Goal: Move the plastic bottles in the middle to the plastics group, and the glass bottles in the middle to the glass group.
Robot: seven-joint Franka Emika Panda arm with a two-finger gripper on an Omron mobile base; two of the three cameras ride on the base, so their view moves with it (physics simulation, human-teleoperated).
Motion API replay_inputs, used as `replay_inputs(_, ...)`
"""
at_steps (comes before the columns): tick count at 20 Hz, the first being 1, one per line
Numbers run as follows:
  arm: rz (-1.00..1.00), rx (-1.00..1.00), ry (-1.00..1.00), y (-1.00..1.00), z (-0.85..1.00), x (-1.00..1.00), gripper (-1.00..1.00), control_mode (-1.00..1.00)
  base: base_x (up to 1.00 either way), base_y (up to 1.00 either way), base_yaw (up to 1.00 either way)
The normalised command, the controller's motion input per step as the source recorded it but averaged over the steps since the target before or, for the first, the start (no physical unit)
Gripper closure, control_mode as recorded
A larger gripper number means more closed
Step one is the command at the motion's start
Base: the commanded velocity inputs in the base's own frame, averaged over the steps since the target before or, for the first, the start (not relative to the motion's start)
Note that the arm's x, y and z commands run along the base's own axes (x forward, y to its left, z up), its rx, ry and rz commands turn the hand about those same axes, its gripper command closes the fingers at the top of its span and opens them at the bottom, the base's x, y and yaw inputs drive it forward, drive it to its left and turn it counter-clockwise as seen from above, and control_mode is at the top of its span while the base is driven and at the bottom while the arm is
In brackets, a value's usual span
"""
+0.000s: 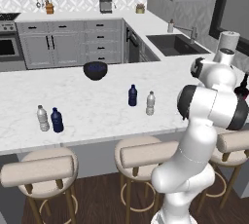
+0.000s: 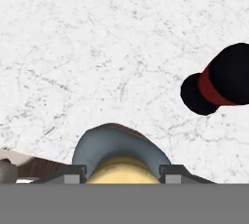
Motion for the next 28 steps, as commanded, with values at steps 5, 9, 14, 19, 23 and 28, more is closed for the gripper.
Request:
replay_inputs(5, 0.00, 0.00, 0.06, 0.00, 0.11, 0.38, 1.00, -1.00, 0.00, 0.00, 0.00)
replay_inputs(9, 0.00, 0.00, 0.02, -0.04, 0.04, 0.35, 1.00, -1.00, 0.00, 0.00, 0.00)
replay_inputs(14, 0.00, 0.01, 0.00, -0.17, 0.00, 0.03, 1.00, -1.00, 0.00, 0.00, 0.00)
replay_inputs(19, 0.00, 0.00, 0.00, -0.09, -0.11, 0.00, 1.00, -1.00, 0.00, 0.00, 0.00)
replay_inputs(23, 0.00, 0.00, 0.00, 0.00, -0.31, 0.00, 1.00, -1.00, 0.00, 0.00, 0.00)
replay_inputs(28, 0.00, 0.00, -0.04, 0.00, -0.46, -0.02, 1.00, -1.00, 0.00, 0.00, 0.00)
